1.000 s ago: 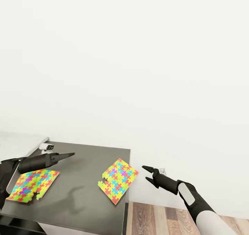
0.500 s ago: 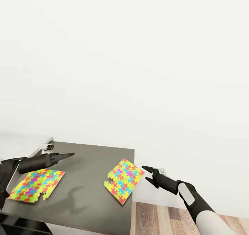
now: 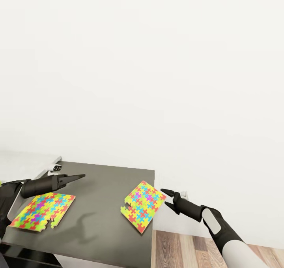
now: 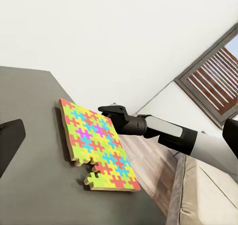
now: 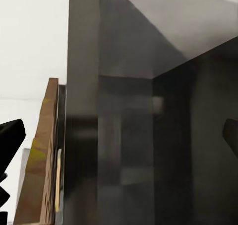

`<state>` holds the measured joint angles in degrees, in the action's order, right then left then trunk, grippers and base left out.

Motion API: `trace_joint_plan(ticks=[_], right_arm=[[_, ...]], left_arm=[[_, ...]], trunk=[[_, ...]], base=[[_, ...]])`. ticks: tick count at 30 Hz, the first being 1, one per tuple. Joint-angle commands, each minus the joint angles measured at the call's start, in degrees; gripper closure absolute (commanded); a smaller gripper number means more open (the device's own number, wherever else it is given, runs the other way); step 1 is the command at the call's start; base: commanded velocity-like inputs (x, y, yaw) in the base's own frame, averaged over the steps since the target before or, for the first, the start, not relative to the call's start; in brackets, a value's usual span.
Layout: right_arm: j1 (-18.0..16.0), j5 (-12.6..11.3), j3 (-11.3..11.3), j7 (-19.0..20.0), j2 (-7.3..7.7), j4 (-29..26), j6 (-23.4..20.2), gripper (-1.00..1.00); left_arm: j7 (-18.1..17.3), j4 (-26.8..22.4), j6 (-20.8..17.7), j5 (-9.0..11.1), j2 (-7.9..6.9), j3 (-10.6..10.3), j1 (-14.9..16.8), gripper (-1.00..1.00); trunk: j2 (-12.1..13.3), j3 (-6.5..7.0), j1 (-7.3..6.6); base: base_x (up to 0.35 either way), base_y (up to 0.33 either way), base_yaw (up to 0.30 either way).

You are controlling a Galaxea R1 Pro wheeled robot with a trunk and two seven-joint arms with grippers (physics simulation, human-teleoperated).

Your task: Put all the toys in the child's room - the three board games (two on the bed and one on the table), the two jigsaw puzzles on the table, and the tennis ball on the table - inside the toy box on the table in the child's room.

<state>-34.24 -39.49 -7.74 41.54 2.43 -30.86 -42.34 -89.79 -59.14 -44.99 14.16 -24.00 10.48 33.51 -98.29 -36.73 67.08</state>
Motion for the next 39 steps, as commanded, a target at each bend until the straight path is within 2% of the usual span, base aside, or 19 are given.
trace_joint_plan(ticks=[1,27,31,35,39], right_arm=[[0.0,-0.1,-0.2,0.2,-0.12,0.0,-0.4,-1.0],[0.0,-0.1,-0.1,0.6,-0.4,0.0,-0.7,-1.0],[0.0,-0.2,0.0,3.3,-0.41,0.0,-0.9,-1.0],[-0.3,-0.2,2.7,7.4,-0.36,0.0,-1.2,-1.0],[-0.9,-0.3,4.4,8.4,-0.33,0.1,-1.2,-1.0]], left_arm=[[-0.2,0.0,-0.6,0.0,-0.01,0.0,0.0,-1.0],[-0.2,0.0,-0.5,0.0,0.41,0.0,0.0,-1.0],[-0.2,0.0,-0.5,0.0,0.44,0.0,0.0,-1.0],[-0.2,0.0,-0.5,0.0,0.44,0.0,0.0,-1.0],[-0.2,0.0,-0.5,0.0,0.44,0.0,0.0,-1.0]], trunk=[[0.0,-0.06,-0.01],[0.0,-0.06,-0.01],[0.0,-0.06,-0.01],[0.0,-0.06,-0.01],[0.0,-0.06,-0.01]], base=[[0.0,0.0,0.0],[-0.023,0.0,0.0],[0.0,0.0,0.0],[0.0,0.0,0.0],[-0.002,0.0,0.0]])
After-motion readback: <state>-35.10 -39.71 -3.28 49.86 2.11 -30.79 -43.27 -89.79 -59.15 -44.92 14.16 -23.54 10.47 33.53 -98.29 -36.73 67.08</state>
